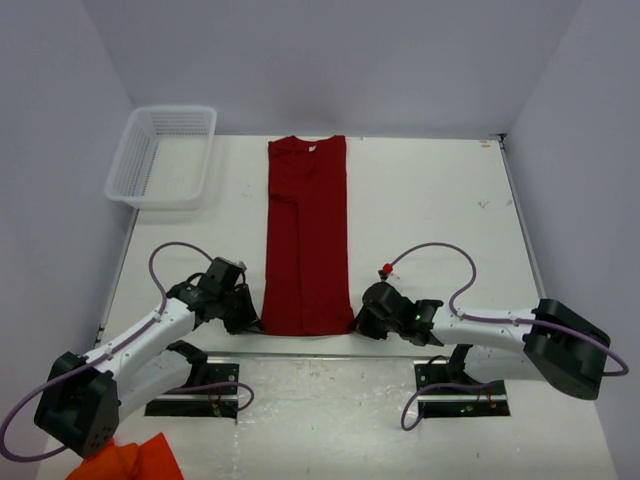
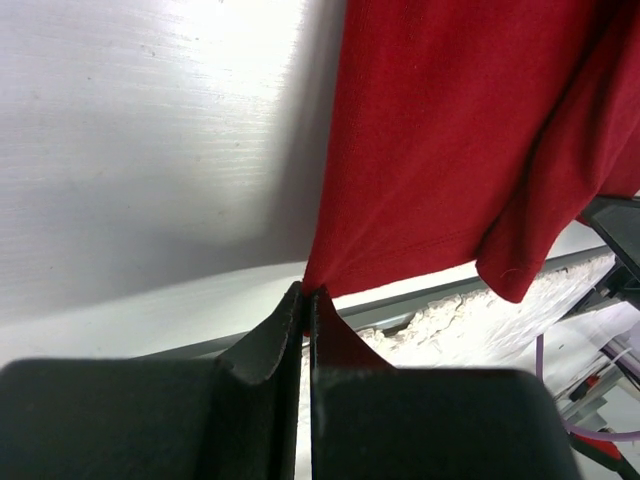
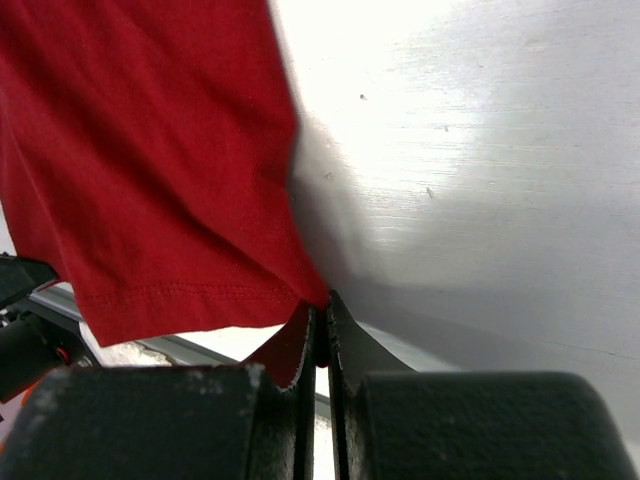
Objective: Fold and stack the t-shirts
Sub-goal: Grab the bottom of the folded rectangular tshirt with both arms
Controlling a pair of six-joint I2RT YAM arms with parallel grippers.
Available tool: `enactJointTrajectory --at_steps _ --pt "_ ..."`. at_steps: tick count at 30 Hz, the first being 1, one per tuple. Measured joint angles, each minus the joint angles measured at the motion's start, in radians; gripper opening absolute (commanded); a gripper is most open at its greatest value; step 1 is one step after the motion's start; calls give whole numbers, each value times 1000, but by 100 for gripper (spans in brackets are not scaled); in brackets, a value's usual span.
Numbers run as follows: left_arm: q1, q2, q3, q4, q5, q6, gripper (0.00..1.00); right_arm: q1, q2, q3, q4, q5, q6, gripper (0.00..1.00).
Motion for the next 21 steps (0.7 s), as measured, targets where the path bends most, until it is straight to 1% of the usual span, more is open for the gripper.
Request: enactJointTrajectory --at_steps 5,11,16,21 --pt "36 -33 0 -34 8 9 0 0 -18 -2 -23 7 8 0" --pt "54 -26 0 -31 82 49 0 23 -36 -9 -25 0 -40 0" --pt "55 -27 3 -35 92 77 0 110 16 76 -96 3 -104 0" --pt "55 -82 29 -42 90 105 0 178 65 200 -182 26 -170 0"
